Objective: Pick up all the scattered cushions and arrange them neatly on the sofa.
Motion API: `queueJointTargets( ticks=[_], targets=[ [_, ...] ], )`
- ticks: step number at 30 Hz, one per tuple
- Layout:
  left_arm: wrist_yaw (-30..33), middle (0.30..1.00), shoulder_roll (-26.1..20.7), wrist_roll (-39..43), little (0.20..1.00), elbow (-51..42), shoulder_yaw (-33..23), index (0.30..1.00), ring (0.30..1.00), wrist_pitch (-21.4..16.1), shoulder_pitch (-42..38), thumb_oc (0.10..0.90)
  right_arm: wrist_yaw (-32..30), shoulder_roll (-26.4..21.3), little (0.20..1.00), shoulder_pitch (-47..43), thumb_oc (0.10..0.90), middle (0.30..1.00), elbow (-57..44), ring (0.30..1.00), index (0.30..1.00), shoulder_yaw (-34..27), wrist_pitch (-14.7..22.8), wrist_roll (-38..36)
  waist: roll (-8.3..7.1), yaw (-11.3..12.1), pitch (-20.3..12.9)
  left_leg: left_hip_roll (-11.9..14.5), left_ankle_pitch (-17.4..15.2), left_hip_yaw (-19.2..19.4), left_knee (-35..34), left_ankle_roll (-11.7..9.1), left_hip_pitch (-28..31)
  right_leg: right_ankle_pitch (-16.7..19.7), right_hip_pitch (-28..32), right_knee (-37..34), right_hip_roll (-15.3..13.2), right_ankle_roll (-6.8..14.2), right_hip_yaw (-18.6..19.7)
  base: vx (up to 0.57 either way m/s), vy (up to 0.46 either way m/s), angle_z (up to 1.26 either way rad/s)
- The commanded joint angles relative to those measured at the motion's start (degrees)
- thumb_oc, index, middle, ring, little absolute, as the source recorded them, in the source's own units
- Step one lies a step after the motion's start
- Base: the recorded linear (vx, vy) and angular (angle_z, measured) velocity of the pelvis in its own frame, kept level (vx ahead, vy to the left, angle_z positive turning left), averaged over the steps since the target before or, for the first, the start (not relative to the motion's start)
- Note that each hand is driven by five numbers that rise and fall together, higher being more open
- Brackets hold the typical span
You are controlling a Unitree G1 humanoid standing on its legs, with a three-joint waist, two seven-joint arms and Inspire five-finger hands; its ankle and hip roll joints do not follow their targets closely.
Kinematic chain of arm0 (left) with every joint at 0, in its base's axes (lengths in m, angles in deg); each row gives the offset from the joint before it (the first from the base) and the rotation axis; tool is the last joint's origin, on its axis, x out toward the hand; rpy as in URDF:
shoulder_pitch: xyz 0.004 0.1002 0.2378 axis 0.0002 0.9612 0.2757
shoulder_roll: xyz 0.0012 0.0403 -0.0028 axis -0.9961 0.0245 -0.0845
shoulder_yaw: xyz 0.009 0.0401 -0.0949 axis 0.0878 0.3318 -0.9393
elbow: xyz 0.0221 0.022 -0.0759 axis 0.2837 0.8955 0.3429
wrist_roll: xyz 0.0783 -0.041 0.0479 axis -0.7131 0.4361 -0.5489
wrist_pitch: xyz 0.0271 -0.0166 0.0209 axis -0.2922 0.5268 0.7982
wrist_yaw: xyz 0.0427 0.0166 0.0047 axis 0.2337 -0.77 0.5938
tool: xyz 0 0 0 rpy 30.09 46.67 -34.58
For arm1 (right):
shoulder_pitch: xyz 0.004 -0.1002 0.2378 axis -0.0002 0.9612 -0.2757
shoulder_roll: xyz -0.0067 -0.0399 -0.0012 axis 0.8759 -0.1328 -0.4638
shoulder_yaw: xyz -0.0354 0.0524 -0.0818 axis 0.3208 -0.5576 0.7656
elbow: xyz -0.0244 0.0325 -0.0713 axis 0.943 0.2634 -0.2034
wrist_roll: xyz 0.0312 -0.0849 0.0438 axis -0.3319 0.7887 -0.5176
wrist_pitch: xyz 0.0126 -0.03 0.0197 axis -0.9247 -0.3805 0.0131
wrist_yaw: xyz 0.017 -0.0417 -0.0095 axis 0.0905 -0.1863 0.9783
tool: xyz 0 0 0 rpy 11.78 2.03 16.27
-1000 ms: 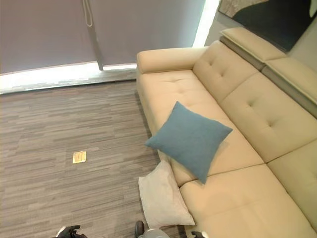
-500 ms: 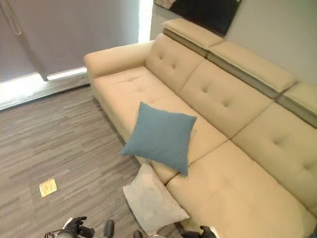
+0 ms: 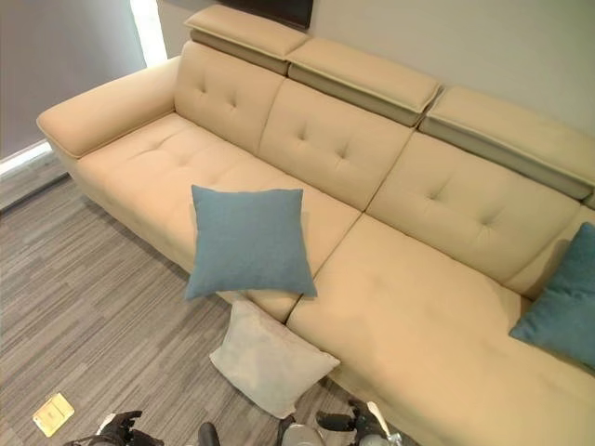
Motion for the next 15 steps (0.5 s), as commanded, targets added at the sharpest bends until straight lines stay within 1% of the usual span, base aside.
queueJointTargets(
  ticks=[1, 2, 3, 4, 5, 6, 8, 9, 10, 11, 13, 14, 15],
  targets=[
    [0.44, 0.9, -0.17, -1.35, 0.9, -1.09, 0.32, 0.9, 0.9, -1.65, -1.22, 0.8, -2.01, -3.37, 0.9, -1.3, 0.8, 0.9, 0.78, 0.9, 0.9, 1.23, 0.34, 0.01, -1.12, -1.02, -2.08, -2.94, -9.77, -2.62, 8.56, 0.55, -2.93, -0.76, 0.6, -3.24, 2.02, 0.61, 2.01, 0.09, -0.111, -0.03],
    [0.35, 0.9, 0.33, -1.5, 0.9, -1.85, 0.93, 0.9, 0.9, -1.72, -1.26, 0.8, -2.15, -3.75, 0.9, -1.49, 0.8, 0.9, 0.71, 0.9, 0.9, 1.24, 0.32, -0.27, -1.37, -1.06, -2.01, -2.61, -10.9, -3.18, 13.56, -0.05, -4.08, -0.8, 1.73, -4.28, 2.25, -0.02, 3.29, 0.07, -0.089, -0.19],
    [0.35, 0.9, 0.33, -1.5, 0.9, -1.86, 0.93, 0.9, 0.9, -1.72, -1.26, 0.8, -2.15, -3.75, 0.9, -1.49, 0.8, 0.9, 0.71, 0.9, 0.9, 1.23, 0.32, -0.27, -1.35, -1.05, -2.0, -2.57, -10.97, -3.17, 13.67, -0.05, -4.14, -0.79, 1.73, -4.28, 2.28, -0.03, 3.3, 0.04, -0.069, -0.14],
    [0.3, 0.9, 0.45, -1.34, 0.9, -2.1, 1.09, 0.9, 0.9, -1.81, -1.31, 0.8, -2.21, -3.89, 0.9, -1.69, 0.8, 0.9, 0.6, 0.9, 0.9, 1.38, 0.4, -0.48, -1.5, -0.89, -1.88, -2.59, -10.63, -3.98, 16.33, -0.46, -5.41, -0.71, 1.81, -4.55, 2.25, -0.37, 3.72, 0.0, -0.022, -0.18],
    [0.34, 0.9, 0.74, -0.82, 0.9, -2.25, 1.27, 0.9, 0.9, -1.92, -1.51, 0.8, -2.26, -4.2, 0.9, -2.17, 0.8, 0.9, 0.41, 0.9, 0.9, 1.61, 0.49, -0.59, -1.43, -0.48, -1.38, -2.82, -10.37, -5.88, 18.74, -1.17, -6.36, -1.08, 2.3, -4.59, 2.51, -0.87, 4.58, 0.01, -0.006, -0.3],
    [0.44, 0.9, 1.05, -0.43, 0.9, -2.23, 1.4, 0.9, 0.9, -1.89, -1.59, 0.8, -2.26, -4.35, 0.9, -2.37, 0.8, 0.9, 0.33, 0.9, 0.9, 1.67, 0.54, -0.61, -1.34, -0.27, -1.44, -3.15, -9.96, -7.79, 19.31, -1.54, -7.3, -1.16, 2.18, -4.63, 2.5, -0.98, 4.98, 0.02, 0.035, -0.39],
    [0.41, 0.9, 1.35, -0.05, 0.9, -1.95, 1.44, 0.9, 0.9, -1.71, -1.36, 0.8, -2.33, -4.67, 0.9, -2.63, 0.8, 0.9, 0.42, 0.9, 0.9, 1.68, 0.45, -0.61, -1.24, -0.11, -1.67, -2.7, -10.87, -9.15, 17.89, -1.45, -7.67, -1.57, 2.57, -4.84, 2.25, -0.77, 5.69, 0.06, 0.082, -0.34],
    [0.57, 0.9, 1.7, 0.17, 0.9, -1.26, 1.43, 0.9, 0.9, -1.64, -1.06, 0.8, -2.4, -4.8, 0.9, -2.82, 0.8, 0.9, 0.15, 0.9, 0.9, 1.54, 0.6, -0.9, -1.06, -0.07, -2.24, -0.82, -9.57, -9.97, 15.15, -1.88, -7.86, -1.72, 2.82, -4.93, 1.84, -0.26, 6.27, 0.09, 0.086, -0.16],
    [0.57, 0.9, 1.7, 0.17, 0.9, -1.25, 1.43, 0.9, 0.9, -1.64, -1.06, 0.8, -2.4, -4.81, 0.9, -2.8, 0.8, 0.9, 0.14, 0.9, 0.9, 1.54, 0.6, -0.9, -1.08, -0.04, -2.22, -0.84, -9.53, -9.94, 15.04, -1.89, -7.76, -1.74, 2.85, -4.92, 1.82, -0.26, 6.3, 0.12, 0.13, -0.01],
    [0.57, 0.9, 1.83, 0.29, 0.9, -0.87, 1.55, 0.9, 0.9, -1.6, -0.96, 0.8, -2.46, -4.81, 0.9, -2.74, 0.8, 0.9, -0.14, 0.9, 0.9, 1.46, 0.78, -1.08, -0.93, 0.1, -2.43, 0.13, -7.9, -11.33, 12.78, -2.34, -8.17, -1.82, 2.86, -4.89, 1.73, -0.02, 6.83, 0.09, 0.102, -0.06],
    [0.68, 0.9, 2.14, 0.88, 0.9, -0.64, 1.89, 0.9, 0.9, -1.86, -0.99, 0.8, -2.7, -4.73, 0.9, -2.83, 0.8, 0.9, -0.48, 0.9, 0.9, 1.6, 0.92, -1.1, -0.5, 0.63, -2.32, 1.34, -5.33, -15.72, 9.31, -3.0, -9.26, -2.07, 3.04, -4.99, 1.92, 0.24, 8.18, 0.11, 0.159, -0.31],
    [0.71, 0.9, 2.42, 1.23, 0.9, -0.55, 2.07, 0.9, 0.9, -2.0, -1.13, 0.8, -2.83, -4.76, 0.9, -2.8, 0.8, 0.9, -0.53, 0.9, 0.9, 1.68, 0.95, -0.92, -0.06, 0.94, -2.25, 1.59, -4.0, -18.91, 7.39, -3.42, -9.69, -2.28, 3.06, -4.97, 2.13, 0.4, 9.3, 0.09, 0.173, -0.39],
    [0.71, 0.9, 2.52, 1.49, 0.9, -0.57, 2.22, 0.9, 0.9, -2.16, -1.2, 0.8, -2.77, -4.87, 0.9, -2.75, 0.8, 0.9, -0.59, 0.9, 0.9, 1.72, 0.96, -0.86, 0.16, 1.12, -2.03, 1.35, -3.3, -21.0, 7.13, -3.76, -10.24, -2.34, 3.15, -4.75, 2.09, 0.56, 10.06, 0.12, 0.295, -0.51]
  ],
)
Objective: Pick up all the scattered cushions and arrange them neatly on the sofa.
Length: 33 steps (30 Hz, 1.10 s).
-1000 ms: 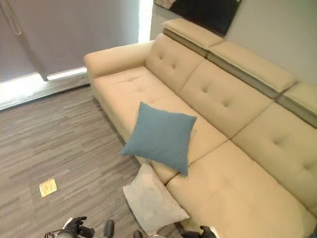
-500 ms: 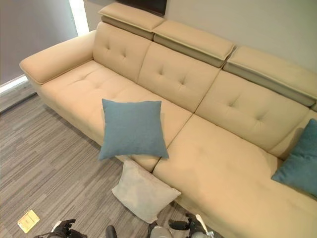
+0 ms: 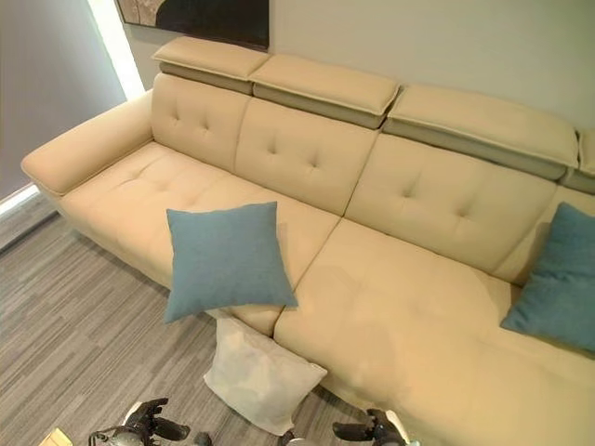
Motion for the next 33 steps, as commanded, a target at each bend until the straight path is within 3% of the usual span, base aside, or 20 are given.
queueJointTargets(
  ticks=[1, 4, 8, 11, 12, 13, 14, 18, 20, 23, 25, 31, 33],
  targets=[
    [0.7, 0.9, -0.35, 1.27, 0.9, 0.78, 0.36, 0.9, 0.9, -1.57, -0.84, 0.8, -1.66, -1.08, 0.9, -1.79, 0.8, 0.9, -0.87, 0.9, 0.9, 0.41, 1.05, -0.16, -0.34, 0.62, 0.41, -2.79, -1.99, -7.25, 1.16, 0.0, -2.5, -3.83, -0.57, 0.85, -1.35, 5.23, 4.99, 0.09, 0.23, -0.56],
    [0.56, 0.9, -0.27, 0.29, 0.9, 1.27, 0.76, 0.9, 0.9, -1.37, -0.78, 0.8, -1.31, -0.73, 0.9, -1.67, 0.8, 0.9, -0.44, 0.9, 0.9, 0.09, 0.75, 0.29, -0.13, 0.2, 0.18, -2.89, -2.17, -5.97, 1.14, 0.14, -1.67, -3.52, -0.4, 0.82, -2.56, 6.14, 5.65, 0.1, 0.278, -0.67],
    [0.84, 0.9, -1.64, -0.81, 0.9, 1.23, 0.69, 0.9, 0.9, -1.56, -1.53, 0.8, -1.05, 0.96, 0.9, -2.7, 0.8, 0.9, -1.11, 0.9, 0.9, 0.91, 0.52, 0.34, -1.0, 0.63, 1.18, -5.17, -3.88, -2.1, 1.06, 2.5, -1.4, -0.82, -3.49, 1.68, -5.41, 8.62, 8.84, 0.02, 0.332, -0.62],
    [1.37, 0.9, -2.47, -0.4, 0.9, 1.07, 0.04, 0.9, 0.9, -1.66, -1.94, 0.8, -1.15, 1.5, 0.9, -3.46, 0.8, 0.9, -1.47, 0.9, 0.9, 1.11, 0.35, 0.19, -1.1, 0.91, 1.92, -5.62, -4.05, 0.18, 0.52, 3.21, -1.4, 1.02, -5.79, 1.84, -5.98, 9.52, 9.19, -0.07, 0.195, -0.71],
    [1.75, 0.9, -3.19, 0.44, 0.9, 0.87, -0.72, 0.9, 0.9, -1.86, -2.17, 0.8, -1.32, 1.6, 0.9, -4.15, 0.8, 0.9, -2.12, 0.9, 0.9, 1.19, 0.47, 0.02, -0.9, 1.68, 2.88, -5.54, -4.06, 2.4, -0.06, 3.69, -1.55, 2.48, -7.85, 2.21, -6.95, 9.56, 6.14, -0.11, 0.179, -0.61],
    [1.74, 0.9, -3.19, 0.44, 0.9, 0.87, -0.72, 0.9, 0.9, -1.86, -2.18, 0.8, -1.31, 1.6, 0.9, -4.15, 0.8, 0.9, -2.12, 0.9, 0.9, 1.18, 0.46, 0.02, -0.89, 1.7, 2.88, -5.53, -4.06, 2.42, -0.07, 3.69, -1.55, 2.49, -7.87, 2.21, -6.94, 9.57, 6.16, -0.15, 0.228, -0.82],
    [2.05, 0.9, -3.95, 0.9, 0.9, 0.76, -1.37, 0.9, 0.9, -2.07, -2.34, 0.8, -1.47, 1.61, 0.9, -4.58, 0.8, 0.9, -2.85, 0.9, 0.9, 1.15, 1.05, -0.25, -0.19, 2.65, 3.73, -5.33, -3.64, 4.61, -0.54, 4.04, -1.99, 1.86, -8.49, 3.49, -7.92, 8.66, -0.55, -0.07, 0.124, -0.76],
    [2.19, 0.9, -4.69, 1.04, 0.9, 0.82, -2.21, 0.9, 0.9, -2.08, -1.91, 0.8, -1.89, 1.29, 0.9, -4.68, 0.8, 0.9, -3.24, 0.9, 0.9, 1.51, 1.53, -0.32, 0.03, 3.09, 4.07, -5.83, -2.69, 6.15, -2.19, 4.58, -1.68, -0.54, -8.17, 6.95, -5.93, 7.47, -3.52, -0.06, 0.115, -0.48],
    [2.48, 0.9, -4.99, 1.17, 0.9, 0.58, -2.76, 0.9, 0.9, -2.42, -1.76, 0.8, -2.36, 1.25, 0.9, -4.69, 0.8, 0.9, -3.47, 0.9, 0.9, 2.06, 1.75, -0.21, -0.73, 4.65, 3.62, -6.29, -3.27, 7.91, -3.49, 3.92, -1.21, -2.91, -5.19, 2.76, -5.77, 7.25, -8.01, -0.03, 0.0, -0.32],
    [2.92, 0.9, -4.92, 1.44, 0.9, -0.02, -2.61, 0.9, 0.9, -2.59, -2.17, 0.8, -2.82, 0.89, 0.9, -5.15, 0.8, 0.9, -3.58, 0.9, 0.9, 2.18, 1.86, -0.82, -0.77, 4.7, 3.8, -6.39, -1.84, 8.5, -2.92, 4.1, -3.11, -1.7, -5.68, 0.5, -4.47, 6.76, -6.61, -0.07, -0.03, -0.6],
    [3.53, 0.9, -4.7, 1.92, 0.9, -1.09, -2.49, 0.9, 0.9, -2.99, -3.09, 0.8, -3.27, 0.18, 0.9, -5.87, 0.8, 0.9, -3.73, 0.9, 0.9, 2.05, 1.76, -1.02, -0.47, 5.36, 4.12, -6.4, -1.5, 8.88, -3.0, 4.02, -4.65, -0.6, -6.15, -0.76, -4.79, 7.25, -7.75, -0.11, -0.013, -0.1],
    [3.65, 0.9, -2.35, 2.74, 0.9, -4.06, 0.35, 0.9, 0.9, -2.7, -5.86, 0.8, -5.43, -1.74, 0.9, -3.54, 0.8, 0.9, -4.21, 0.9, 0.9, -1.42, 0.29, -1.9, 1.98, 6.21, 4.79, -6.73, -0.91, 4.63, -2.89, 4.04, -4.35, -1.4, -4.11, -1.14, -4.37, 7.06, -10.44, 0.0, -0.029, 0.33],
    [3.68, 0.9, -1.91, 2.59, 0.9, -4.36, 1.37, 0.9, 0.9, -2.54, -6.66, 0.8, -6.08, -1.88, 0.9, -2.72, 0.8, 0.9, -4.93, 0.9, 0.9, -1.78, -0.16, -1.6, 1.99, 6.7, 5.04, -6.54, -1.04, 4.3, -2.46, 3.9, -4.2, -1.77, -3.71, -0.83, -4.44, 6.98, -10.99, -0.01, -0.026, 0.48]
  ],
)
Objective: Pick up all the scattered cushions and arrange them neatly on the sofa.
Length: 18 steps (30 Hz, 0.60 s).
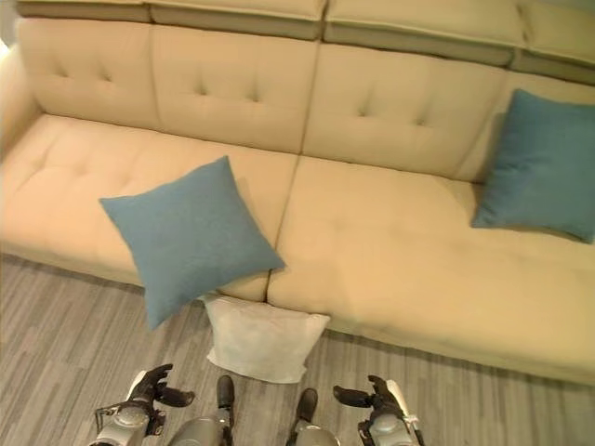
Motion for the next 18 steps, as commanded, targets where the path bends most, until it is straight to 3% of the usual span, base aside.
queueJointTargets(
  ticks=[1, 6, 12, 18],
  targets=[
    [2.05, 0.9, -1.57, 0.57, 0.9, 2.71, -0.71, 0.9, 0.9, -1.15, -3.33, 0.8, -3.19, -1.12, 0.9, 0.64, 0.8, 0.9, -2.78, 0.9, 0.9, 1.42, -0.28, 0.25, -3.46, 0.85, 0.4, -2.71, -6.94, -2.76, 4.25, 0.26, -2.93, -10.05, -2.44, 9.18, -0.73, 1.03, 3.55, 0.01, -0.041, 0.23],
    [1.68, 0.9, -1.33, 0.56, 0.9, 2.17, 0.02, 0.9, 0.9, -1.31, -3.13, 0.8, -3.38, -1.48, 0.9, 0.78, 0.8, 0.9, -2.09, 0.9, 0.9, 1.16, 0.22, -0.24, -3.62, 0.79, 0.16, -2.45, -7.06, -2.75, 4.51, -0.13, -2.22, -10.3, -1.75, 8.2, 0.17, 0.6, 4.12, 0.05, -0.03, -0.02],
    [1.97, 0.9, -1.61, 1.39, 0.9, 2.15, -1.34, 0.9, 0.9, -1.54, -2.4, 0.8, -3.04, -1.64, 0.9, -1.28, 0.8, 0.9, -2.27, 0.9, 0.9, 1.21, 2.05, -2.1, -4.11, -1.07, 1.11, -1.89, -7.04, -1.59, 4.73, -0.3, -3.16, -10.61, -3.61, 8.7, 0.39, -0.05, 6.17, 0.03, -0.012, -0.08],
    [4.48, 0.9, -3.3, 7.15, 0.9, 0.38, -3.5, 0.9, 0.9, -3.27, -5.12, 0.8, -4.28, -1.46, 0.9, -6.2, 0.8, 0.9, -4.45, 0.9, 0.9, 1.49, 2.62, -5.45, -4.5, -2.22, 5.04, -1.55, -7.43, -0.6, 10.71, -0.3, -13.14, -10.48, -15.02, 15.19, -0.95, -1.04, 8.38, -0.12, -0.013, -0.25]
  ],
)
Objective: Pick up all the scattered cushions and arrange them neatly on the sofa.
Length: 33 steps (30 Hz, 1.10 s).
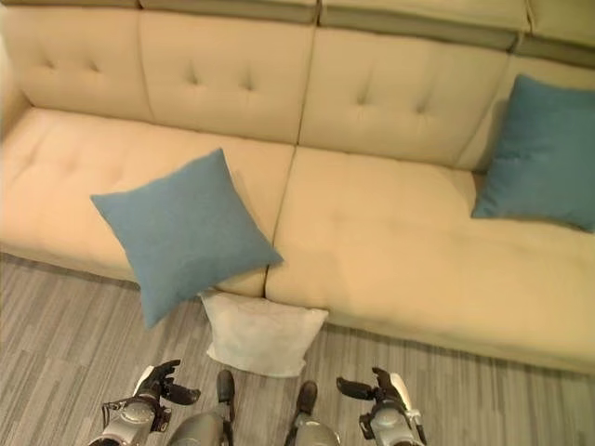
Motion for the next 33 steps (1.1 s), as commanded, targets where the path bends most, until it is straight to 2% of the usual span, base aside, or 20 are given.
queueJointTargets(
  ticks=[1, 2, 4, 6, 7, 9, 10, 11, 12, 15, 16, 18, 20, 24, 25, 27, 33],
  targets=[
    [4.26, 0.9, -2.68, 4.27, 0.9, -0.64, -2.72, 0.9, 0.9, -3.5, -3.12, 0.8, -3.6, -1.72, 0.9, -1.34, 0.8, 0.9, -4.53, 0.9, 0.9, 1.47, 1.59, -3.4, -1.71, -0.66, 1.85, -2.39, -6.65, -2.93, 7.61, 0.08, -8.04, -9.73, -7.03, 10.6, -0.74, -0.5, 4.3, -0.01, -0.039, -0.13],
    [4.89, 0.9, -3.09, 5.06, 0.9, -1.37, -2.8, 0.9, 0.9, -3.8, -3.73, 0.8, -4.04, -1.6, 0.9, -1.97, 0.8, 0.9, -5.31, 0.9, 0.9, 1.64, 1.6, -3.94, -1.83, -0.82, 2.37, -2.47, -8.04, -3.18, 8.65, -0.38, -9.05, -10.94, -8.58, 12.0, -0.95, -0.27, 4.64, -0.03, -0.052, -0.11],
    [6.85, 0.9, -3.95, 6.86, 0.9, -3.83, -3.19, 0.9, 0.9, -4.86, -5.06, 0.8, -5.2, -1.4, 0.9, -3.41, 0.8, 0.9, -7.83, 0.9, 0.9, 1.76, 1.96, -5.37, -1.84, -1.17, 3.45, -2.37, -8.33, -2.87, 11.21, -0.41, -13.63, -10.77, -13.37, 14.18, -1.43, -0.31, 5.26, -0.08, -0.025, -0.04],
    [9.16, 0.9, -4.58, 8.91, 0.9, -7.34, -3.55, 0.9, 0.9, -6.13, -7.58, 0.8, -7.17, -1.1, 0.9, -6.66, 0.8, 0.9, -11.44, 0.9, 0.9, 1.89, 2.53, -6.65, -1.63, -1.52, 4.65, -1.68, -8.56, -2.32, 14.68, -0.23, -21.14, -10.67, -21.92, 18.56, -2.37, -0.31, 6.02, -0.13, -0.003, -0.03],
    [9.17, 0.9, -4.59, 8.91, 0.9, -7.35, -3.56, 0.9, 0.9, -6.11, -7.61, 0.8, -7.18, -1.09, 0.9, -6.7, 0.8, 0.9, -11.44, 0.9, 0.9, 1.89, 2.52, -6.65, -1.65, -1.51, 4.37, -1.68, -8.64, -2.29, 14.9, -0.22, -21.6, -10.74, -22.39, 18.8, -2.4, -0.31, 6.08, -0.11, 0.003, -0.01],
    [10.24, 0.9, -4.9, 9.94, 0.9, -9.95, -3.48, 0.9, 0.9, -6.85, -9.18, 0.8, -8.61, -0.95, 0.9, -9.05, 0.8, 0.9, -14.1, 0.9, 0.9, 1.93, 3.33, -7.62, -1.43, -1.74, 5.15, -1.35, -8.83, -2.21, 17.08, -0.04, -26.27, -10.92, -26.96, 20.79, -2.78, -0.26, 6.76, -0.1, 0.007, 0.02],
    [11.14, 0.9, -5.48, 10.94, 0.9, -11.88, -3.32, 0.9, 0.9, -7.43, -11.65, 0.8, -10.14, -1.04, 0.9, -12.1, 0.8, 0.9, -15.95, 0.9, 0.9, 1.98, 3.98, -8.52, -1.09, -1.97, 6.17, -0.83, -9.36, -2.17, 20.38, 0.27, -31.71, -11.28, -32.85, 24.45, -3.31, -0.35, 7.55, -0.09, -0.002, 0.01],
    [11.14, 0.9, -5.49, 10.94, 0.9, -11.87, -3.33, 0.9, 0.9, -7.42, -11.72, 0.8, -10.15, -1.04, 0.9, -12.17, 0.8, 0.9, -15.94, 0.9, 0.9, 1.97, 3.97, -8.53, -1.1, -1.97, 5.94, -0.82, -9.46, -2.15, 20.66, 0.28, -32.16, -11.36, -33.31, 24.7, -3.33, -0.36, 7.61, -0.11, -0.002, -0.01],
    [11.83, 0.9, -6.38, 11.32, 0.9, -12.6, -2.91, 0.9, 0.9, -7.6, -14.27, 0.8, -11.22, -1.47, 0.9, -15.34, 0.8, 0.9, -16.96, 0.9, 0.9, 1.71, 4.58, -9.38, -0.81, -2.33, 6.66, -0.72, -9.98, -2.24, 23.48, 0.53, -36.83, -12.11, -38.29, 28.25, -3.31, -0.71, 8.49, -0.03, -0.003, -0.01],
    [12.08, 0.9, -6.92, 11.59, 0.9, -13.13, -2.69, 0.9, 0.9, -7.83, -16.09, 0.8, -11.77, -2.1, 0.9, -17.34, 0.8, 0.9, -17.57, 0.9, 0.9, 1.62, 4.91, -9.8, -0.63, -2.49, 6.59, -0.52, -10.68, -2.29, 25.89, 0.78, -40.34, -12.92, -42.02, 31.05, -3.55, -0.92, 8.9, -0.02, 0.002, 0.01],
    [12.96, 0.9, -7.95, 12.08, 0.9, -15.07, -2.33, 0.9, 0.9, -8.34, -19.27, 0.8, -13.04, -2.75, 0.9, -21.4, 0.8, 0.9, -19.03, 0.9, 0.9, 1.32, 5.78, -10.84, -0.18, -2.69, 7.43, -0.17, -11.49, -2.67, 30.09, 1.08, -46.76, -14.26, -48.76, 36.01, -3.81, -1.45, 9.77, -0.01, -0.001, 0.07],
    [13.34, 0.9, -8.29, 12.15, 0.9, -16.09, -2.33, 0.9, 0.9, -8.49, -19.99, 0.8, -13.46, -2.97, 0.9, -22.53, 0.8, 0.9, -19.66, 0.9, 0.9, 1.35, 6.27, -11.13, -0.25, -2.8, 7.14, -0.06, -12.14, -2.76, 32.25, 1.15, -49.56, -14.84, -51.48, 37.98, -4.02, -1.6, 10.33, 0.0, -0.008, 0.07],
    [14.57, 0.9, -9.02, 12.28, 0.9, -17.78, -1.89, 0.9, 0.9, -9.04, -22.07, 0.8, -14.21, -2.77, 0.9, -25.37, 0.8, 0.9, -20.54, 0.9, 0.9, 1.14, 7.37, -12.35, -0.21, -3.04, 7.13, -0.06, -13.01, -3.16, 36.1, 1.44, -55.09, -15.73, -57.07, 42.01, -4.08, -1.82, 10.86, 0.0, 0.001, -0.02],
    [15.4, 0.9, -9.28, 12.34, 0.9, -18.86, -1.54, 0.9, 0.9, -9.26, -23.39, 0.8, -14.36, -2.51, 0.9, -26.85, 0.8, 0.9, -21.72, 0.9, 0.9, 1.31, 8.16, -12.93, -0.29, -3.07, 6.76, -0.27, -13.59, -3.17, 38.76, 1.66, -58.74, -16.42, -61.05, 45.08, -4.2, -1.94, 11.27, 0.0, 0.004, -0.01],
    [15.87, 0.9, -9.37, 12.71, 0.9, -19.59, -0.33, 0.9, 0.9, -9.47, -25.7, 0.8, -14.15, -1.75, 0.9, -29.48, 0.8, 0.9, -22.29, 0.9, 0.9, 2.38, 9.4, -14.77, -0.32, -2.91, 6.83, -0.66, -13.84, -3.28, 41.45, 1.84, -62.59, -16.95, -64.86, 48.2, -4.32, -2.22, 11.58, 0.0, 0.0, 0.0],
    [15.86, 0.9, -9.48, 12.79, 0.9, -19.71, 0.03, 0.9, 0.9, -9.52, -26.58, 0.8, -13.85, -1.67, 0.9, -30.49, 0.8, 0.9, -22.53, 0.9, 0.9, 2.82, 9.87, -15.44, -0.32, -2.81, 6.75, -0.8, -13.91, -3.3, 42.18, 1.86, -63.59, -17.11, -66.02, 48.89, -4.4, -2.35, 11.75, 0.0, 0.006, 0.02],
    [15.15, 0.9, -9.71, 13.81, 0.9, -19.35, 4.11, 0.9, 0.9, -9.79, -34.4, 0.8, -8.45, 0.52, 0.9, -37.29, 0.8, 0.9, -23.1, 0.9, 0.9, 7.65, 12.25, -23.51, -0.69, -2.24, 6.62, -1.34, -13.55, -3.77, 44.94, 2.0, -68.71, -16.71, -70.78, 51.48, -4.78, -2.29, 12.33, 0.01, 0.013, 0.02]
  ],
)
